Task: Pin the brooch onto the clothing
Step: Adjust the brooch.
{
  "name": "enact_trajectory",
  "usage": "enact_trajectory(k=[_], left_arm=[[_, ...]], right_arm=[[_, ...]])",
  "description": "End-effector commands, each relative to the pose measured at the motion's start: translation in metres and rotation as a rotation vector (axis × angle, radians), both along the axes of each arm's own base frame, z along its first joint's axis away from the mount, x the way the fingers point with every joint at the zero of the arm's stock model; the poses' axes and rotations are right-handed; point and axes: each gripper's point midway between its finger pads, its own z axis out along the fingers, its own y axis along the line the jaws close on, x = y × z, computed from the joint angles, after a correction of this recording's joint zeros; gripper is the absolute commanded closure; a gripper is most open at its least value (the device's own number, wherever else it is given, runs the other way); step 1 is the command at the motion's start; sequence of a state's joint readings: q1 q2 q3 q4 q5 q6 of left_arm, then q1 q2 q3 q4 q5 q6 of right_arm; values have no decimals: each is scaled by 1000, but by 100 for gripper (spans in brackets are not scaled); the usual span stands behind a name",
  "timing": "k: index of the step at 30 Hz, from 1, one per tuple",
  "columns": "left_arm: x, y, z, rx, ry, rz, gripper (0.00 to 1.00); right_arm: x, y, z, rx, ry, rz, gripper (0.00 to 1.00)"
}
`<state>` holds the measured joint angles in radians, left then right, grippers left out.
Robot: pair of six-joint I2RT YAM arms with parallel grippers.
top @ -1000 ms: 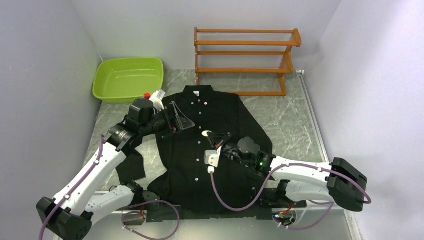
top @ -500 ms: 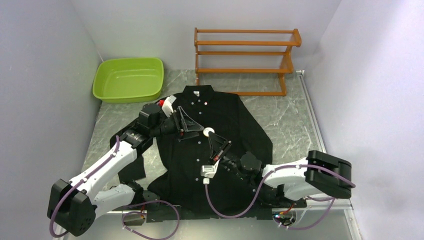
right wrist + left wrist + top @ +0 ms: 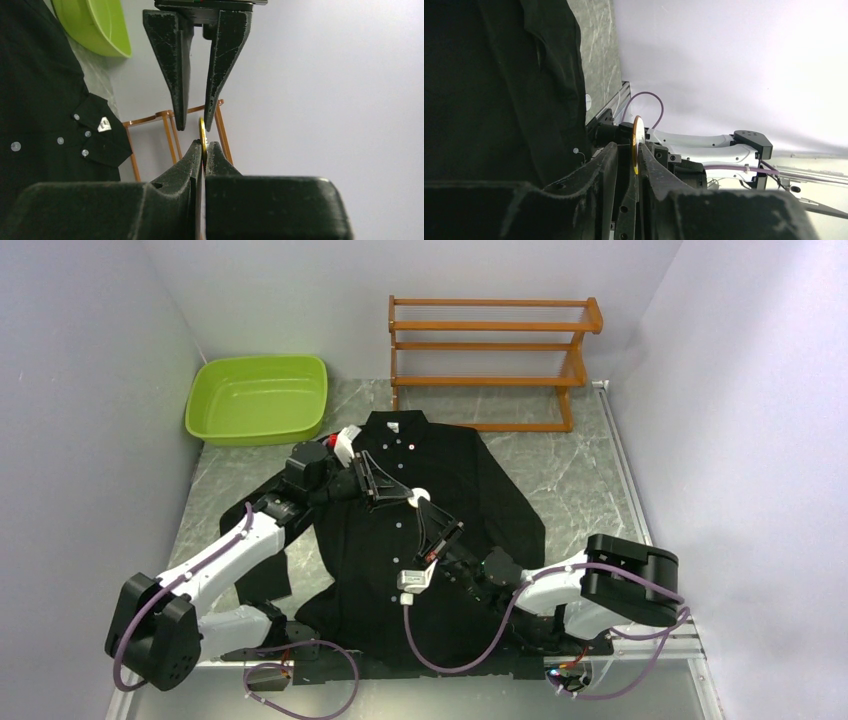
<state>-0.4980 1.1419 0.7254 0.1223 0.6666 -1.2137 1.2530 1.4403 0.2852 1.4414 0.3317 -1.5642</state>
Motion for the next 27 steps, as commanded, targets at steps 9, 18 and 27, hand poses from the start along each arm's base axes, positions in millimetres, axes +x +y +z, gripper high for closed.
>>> enact_trajectory(k=[9, 18, 27], left_arm=[[-8, -17, 9, -64, -32, -108, 78], [-7, -15, 8, -1, -57, -88, 97], [-1, 1, 17, 56, -148, 19, 97]], right_arm=[[3, 0, 24, 103, -26, -27, 100], [5, -4, 23, 112, -12, -46, 100], [10, -7, 19, 201, 54, -56, 17]])
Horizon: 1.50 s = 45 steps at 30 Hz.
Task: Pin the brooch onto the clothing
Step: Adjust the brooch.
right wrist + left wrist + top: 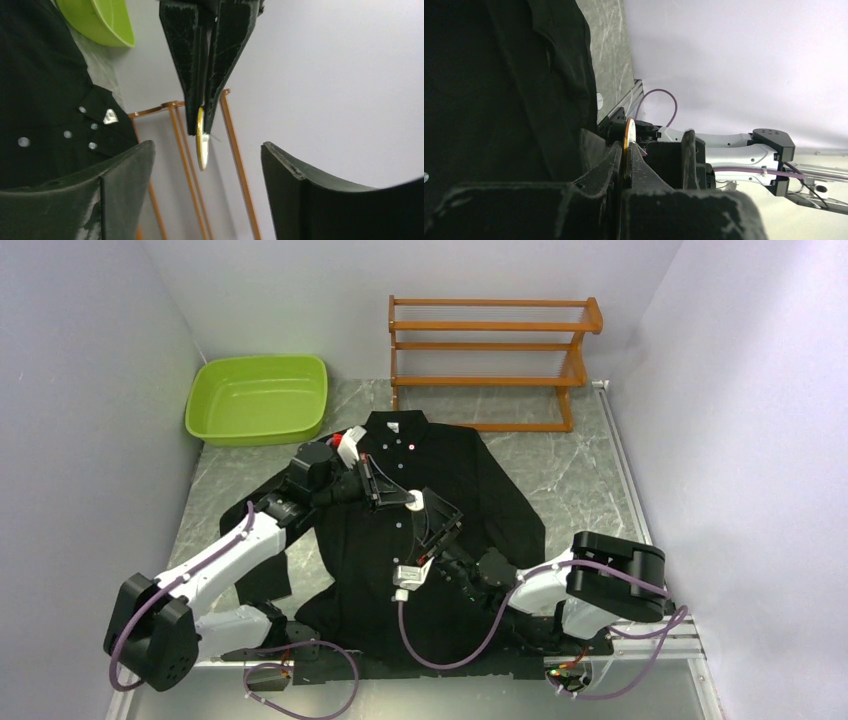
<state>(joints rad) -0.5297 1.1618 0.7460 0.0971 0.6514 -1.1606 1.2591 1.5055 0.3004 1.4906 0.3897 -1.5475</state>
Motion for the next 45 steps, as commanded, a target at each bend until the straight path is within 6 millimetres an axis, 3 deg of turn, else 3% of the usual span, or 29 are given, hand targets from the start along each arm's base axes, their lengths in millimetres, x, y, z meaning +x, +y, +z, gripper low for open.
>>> enact_trajectory(k=[1, 3, 7, 10, 11, 12, 15, 19, 21, 24, 27, 32, 35, 40, 45], left_arm=[[4, 12, 23, 36, -150, 66, 97], [8, 21, 23, 80, -196, 116, 97], [13, 46, 25, 185, -308, 222, 98], [14, 67, 25, 278, -377, 284, 97], [14, 74, 26, 307, -401, 301, 97], [14, 80, 26, 334, -425, 315, 97], [11, 94, 26, 392, -494, 343, 97], [7, 100, 29, 405, -602, 337, 97], [3, 98, 38, 374, -676, 320, 97], [-5, 90, 49, 311, -786, 275, 97], [-15, 79, 58, 229, -882, 218, 97], [-27, 60, 70, 126, -948, 100, 97], [-34, 45, 66, 107, -940, -29, 97], [-37, 31, 49, 127, -875, -184, 97], [-49, 17, 48, 66, -856, -305, 97]], right_arm=[[5, -8, 29, 234, 48, -15, 8], [11, -12, 31, 315, 101, -38, 0], [21, -5, 26, 410, 288, -49, 0], [20, 11, 14, 393, 516, 32, 0], [17, 16, 1, 345, 635, 64, 0], [15, 18, 2, 362, 733, 112, 0], [14, 10, 18, 472, 941, 237, 0], [26, -7, 19, 597, 1226, 291, 0], [30, -11, 18, 634, 1395, 340, 0], [14, -8, 20, 617, 1634, 520, 0], [1, -6, 29, 628, 1761, 661, 0], [-20, -8, 62, 657, 1733, 857, 0], [-30, -8, 73, 584, 1725, 905, 0], [-36, -7, 71, 457, 1719, 890, 1], [-35, -5, 64, 364, 1739, 872, 17]])
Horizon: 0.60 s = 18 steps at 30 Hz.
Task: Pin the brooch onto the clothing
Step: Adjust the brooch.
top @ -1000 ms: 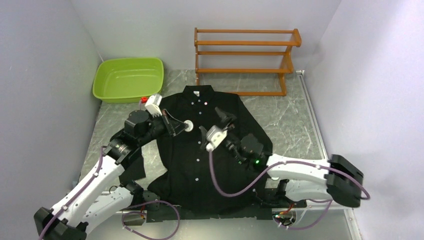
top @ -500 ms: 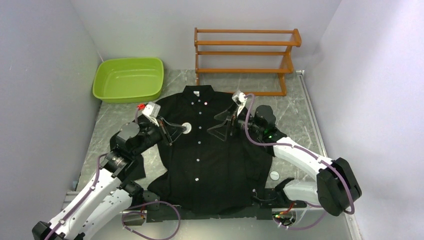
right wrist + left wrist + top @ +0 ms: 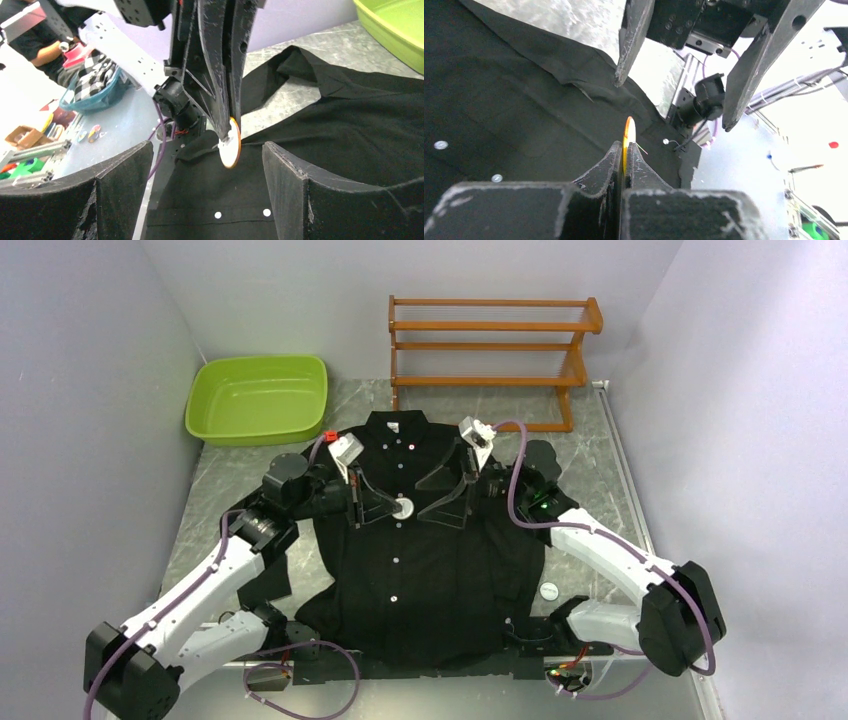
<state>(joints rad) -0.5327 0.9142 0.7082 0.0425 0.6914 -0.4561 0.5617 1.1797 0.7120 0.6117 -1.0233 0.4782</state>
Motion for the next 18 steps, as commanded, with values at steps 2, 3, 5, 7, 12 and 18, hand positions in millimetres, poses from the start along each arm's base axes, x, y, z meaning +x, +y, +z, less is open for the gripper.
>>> enact_trajectory(k=[2, 3, 5, 7, 12, 18], left_arm=[[-24, -17, 22, -43, -64, -186, 97], [-26, -19, 23, -42, -67, -198, 97], [-29, -23, 22, -36, -68, -208, 97], [-29, -25, 22, -29, -68, -209, 97], [-30, -26, 22, -25, -70, -201, 97], [-31, -24, 22, -22, -79, -188, 97]], right_arm=[[-8, 1, 5, -40, -65, 116, 26], [-8, 3, 5, -43, -59, 128, 27], [-7, 5, 0, -56, -36, 153, 31], [-7, 6, -4, -64, -19, 177, 35], [-6, 8, -19, -122, 7, 226, 42], [-13, 5, -19, -118, -10, 258, 37]])
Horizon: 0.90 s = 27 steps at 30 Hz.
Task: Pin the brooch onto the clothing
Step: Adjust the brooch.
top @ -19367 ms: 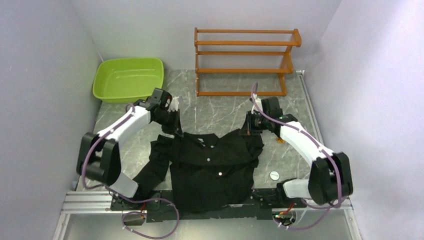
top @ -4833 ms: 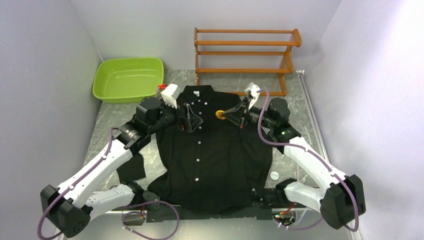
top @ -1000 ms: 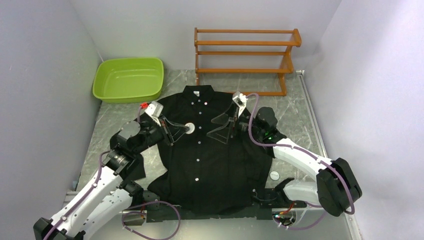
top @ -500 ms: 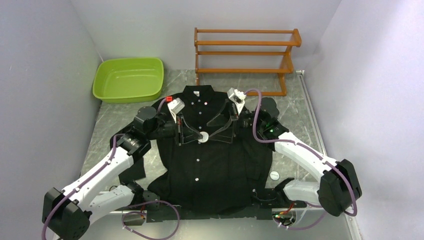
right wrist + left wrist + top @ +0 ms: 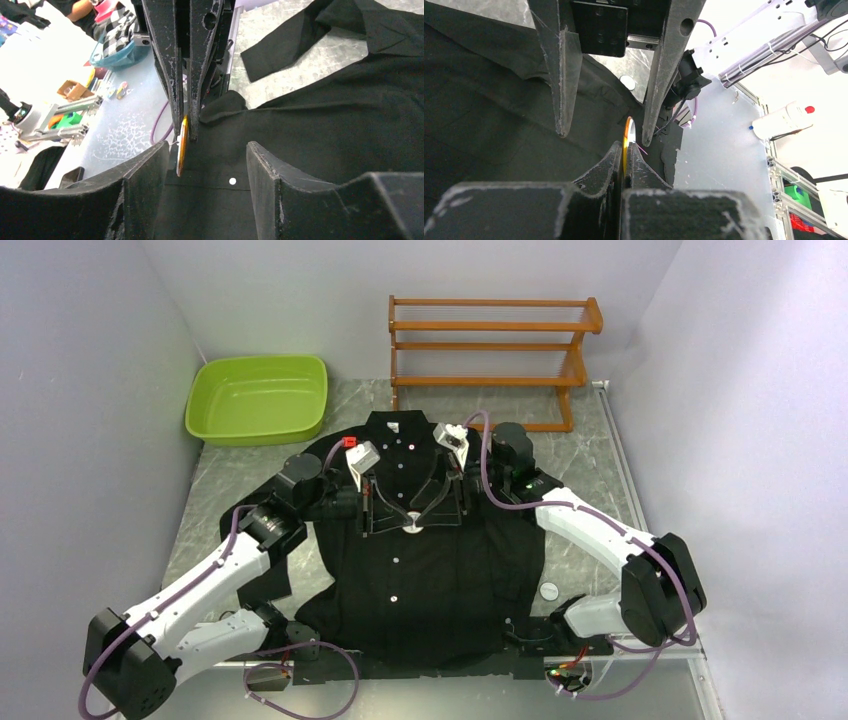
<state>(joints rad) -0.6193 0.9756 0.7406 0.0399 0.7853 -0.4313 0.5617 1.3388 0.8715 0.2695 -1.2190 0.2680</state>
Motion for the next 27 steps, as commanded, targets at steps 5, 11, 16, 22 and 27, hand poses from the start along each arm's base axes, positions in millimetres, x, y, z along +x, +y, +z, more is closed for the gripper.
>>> enact_trajectory(k=[5, 11, 16, 22, 27], left_arm=[[-3, 1, 22, -30, -82, -9, 97], [-3, 1, 23, -36, -82, -4, 97], [-2, 1, 22, -30, -78, 5, 97], [9, 5, 13, 8, -51, 84, 50], [20, 22, -1, 75, -8, 230, 33]], right_arm=[[-13, -5, 17, 50, -98, 77, 41], [-13, -4, 19, 56, -80, 93, 71], [-11, -3, 18, 45, -83, 84, 96], [-4, -3, 16, 40, -107, 29, 100], [1, -5, 14, 38, -118, -33, 100]])
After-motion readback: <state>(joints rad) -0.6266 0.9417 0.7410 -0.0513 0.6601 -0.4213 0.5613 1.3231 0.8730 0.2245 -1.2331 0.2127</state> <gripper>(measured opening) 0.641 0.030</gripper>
